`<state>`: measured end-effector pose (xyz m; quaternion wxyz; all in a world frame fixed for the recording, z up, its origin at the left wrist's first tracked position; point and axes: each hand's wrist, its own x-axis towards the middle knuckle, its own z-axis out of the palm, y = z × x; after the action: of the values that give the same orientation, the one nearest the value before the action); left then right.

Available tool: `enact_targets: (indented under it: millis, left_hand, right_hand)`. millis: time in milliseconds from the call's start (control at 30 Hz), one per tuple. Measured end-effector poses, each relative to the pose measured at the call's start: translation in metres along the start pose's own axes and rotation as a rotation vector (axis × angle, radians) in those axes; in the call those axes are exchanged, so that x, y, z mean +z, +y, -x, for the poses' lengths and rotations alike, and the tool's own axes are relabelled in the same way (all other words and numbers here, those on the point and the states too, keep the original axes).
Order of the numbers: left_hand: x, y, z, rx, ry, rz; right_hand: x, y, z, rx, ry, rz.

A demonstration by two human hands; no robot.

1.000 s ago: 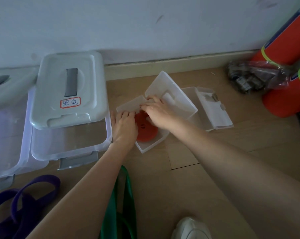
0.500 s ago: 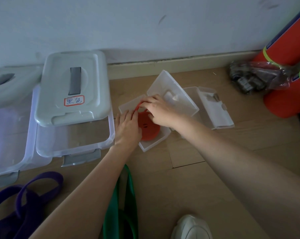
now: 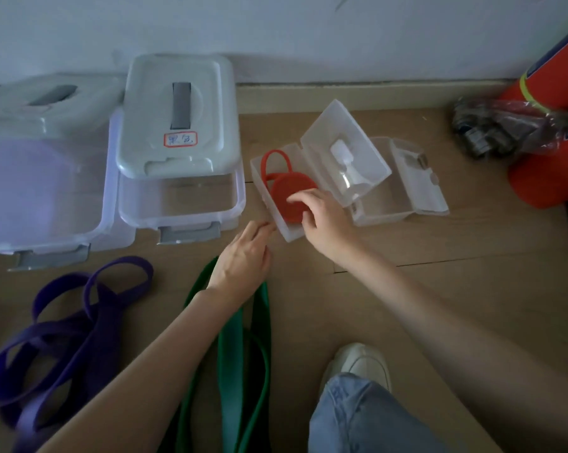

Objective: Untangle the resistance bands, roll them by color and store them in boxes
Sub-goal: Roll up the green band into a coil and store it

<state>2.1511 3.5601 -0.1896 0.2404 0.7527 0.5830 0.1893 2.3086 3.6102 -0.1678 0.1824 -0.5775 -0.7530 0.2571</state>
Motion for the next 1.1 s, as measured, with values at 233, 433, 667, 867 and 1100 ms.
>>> enact_targets:
  millis: [233, 433, 667, 867, 1100]
  left_hand:
    - [-0.023, -0.042, 0.084, -0.225, 0.014, -0.056]
    - [-0.024, -0.069, 0.104, -0.766, -0.1, 0.438]
    - [-0.048, -0.066, 0.099, -0.619, -0.065, 0.364]
    - [-0.115, -0.009, 0.099, -0.32, -0.651, 0.457]
    - [-0.193, 0.077, 0.113, -0.171, -0.224, 0.759]
  right_hand:
    - [0.058, -0.042, 0.043, 0.145, -0.28, -0.233]
    - [0.099, -0.052, 0.021, 0.325, -0.446, -0.174]
    - [0.029, -0.087, 0.047, -0.004, -0.464, -0.06]
    - [-0.068, -0.157, 0.061, -0.141, -0.547, 0.123]
    - [-0.158, -0.254, 0.075, -0.146, -0.406, -0.176]
